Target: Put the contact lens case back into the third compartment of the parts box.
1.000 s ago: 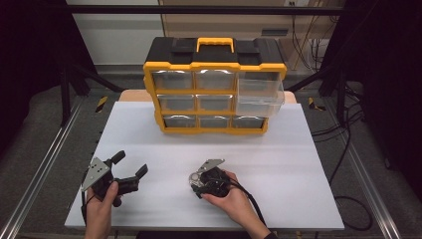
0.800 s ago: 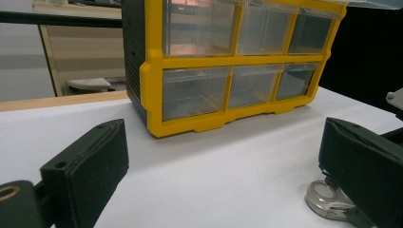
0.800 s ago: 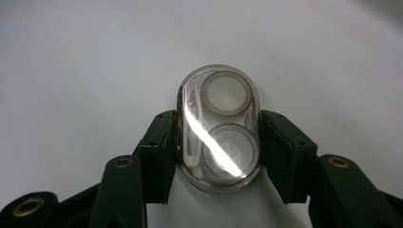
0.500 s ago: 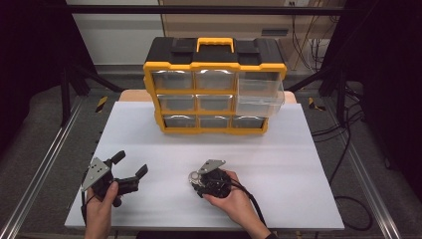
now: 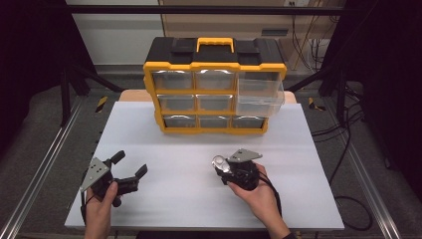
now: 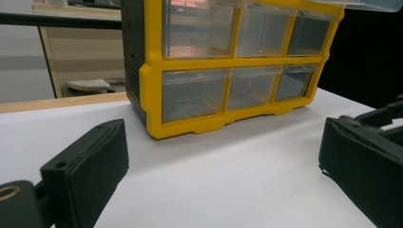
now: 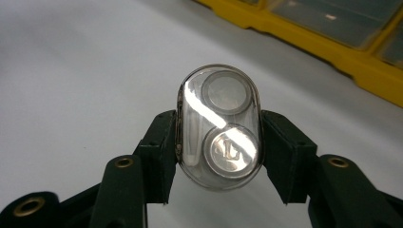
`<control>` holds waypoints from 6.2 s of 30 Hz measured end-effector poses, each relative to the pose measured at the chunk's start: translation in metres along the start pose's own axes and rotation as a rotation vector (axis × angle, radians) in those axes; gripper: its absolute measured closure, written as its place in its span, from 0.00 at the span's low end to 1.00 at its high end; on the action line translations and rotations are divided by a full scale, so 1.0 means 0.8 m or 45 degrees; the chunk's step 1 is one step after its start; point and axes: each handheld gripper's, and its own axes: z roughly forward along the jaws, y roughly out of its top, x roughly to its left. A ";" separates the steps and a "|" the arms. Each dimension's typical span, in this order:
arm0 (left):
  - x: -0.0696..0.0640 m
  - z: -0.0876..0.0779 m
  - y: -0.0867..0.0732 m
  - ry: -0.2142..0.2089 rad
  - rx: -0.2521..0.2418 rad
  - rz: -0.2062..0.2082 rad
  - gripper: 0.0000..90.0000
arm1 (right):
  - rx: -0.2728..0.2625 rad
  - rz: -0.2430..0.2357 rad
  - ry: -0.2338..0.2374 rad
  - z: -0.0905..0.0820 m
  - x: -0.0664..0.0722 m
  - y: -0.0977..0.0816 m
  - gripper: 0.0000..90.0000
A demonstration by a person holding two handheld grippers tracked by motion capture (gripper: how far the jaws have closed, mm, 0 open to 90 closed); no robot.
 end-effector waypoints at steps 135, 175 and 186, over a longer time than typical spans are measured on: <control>0.000 -0.001 -0.001 0.013 0.000 0.000 0.03 | -0.573 0.126 -0.308 -0.192 -0.104 0.202 0.54; -0.001 0.000 -0.002 0.009 0.005 -0.001 0.03 | -0.527 0.168 -0.309 -0.188 -0.125 0.200 0.54; 0.000 -0.001 -0.001 0.009 0.009 0.004 0.03 | -0.520 0.170 -0.309 -0.186 -0.126 0.201 0.54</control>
